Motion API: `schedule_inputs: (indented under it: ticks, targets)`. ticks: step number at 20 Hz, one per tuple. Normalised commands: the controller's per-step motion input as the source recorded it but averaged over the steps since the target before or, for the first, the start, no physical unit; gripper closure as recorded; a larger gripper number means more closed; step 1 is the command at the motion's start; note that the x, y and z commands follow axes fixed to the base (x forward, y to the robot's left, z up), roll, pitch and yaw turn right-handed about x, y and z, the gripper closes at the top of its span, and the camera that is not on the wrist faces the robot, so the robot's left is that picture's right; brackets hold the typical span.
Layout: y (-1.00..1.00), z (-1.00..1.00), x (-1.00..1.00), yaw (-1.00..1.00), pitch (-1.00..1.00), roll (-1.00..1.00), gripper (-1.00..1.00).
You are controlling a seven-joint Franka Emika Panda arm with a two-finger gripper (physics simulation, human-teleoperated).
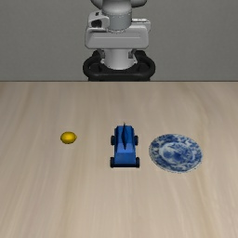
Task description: Pick up the lemon and put it on the plate
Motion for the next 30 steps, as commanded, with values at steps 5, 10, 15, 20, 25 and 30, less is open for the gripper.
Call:
schedule_inputs:
  ticks: [5,10,15,20,25,30]
  targets:
    - [-1.0,0.0,0.0,0.0,0.0,0.0,-1.0]
    - [-1.0,0.0,0.0,0.0,0.0,0.0,-1.0]
    - [-0.6,0.0,0.4,0.0,0.0,0.0,-1.0]
    - [0.0,0.0,1.0,0.0,0.0,0.0,-1.0]
    - [0.0,-0.4,0.6,0.0,0.0,0.0,-1.0]
    - [0.0,-1.0,0.0,0.0,0.0,0.0,-1.0]
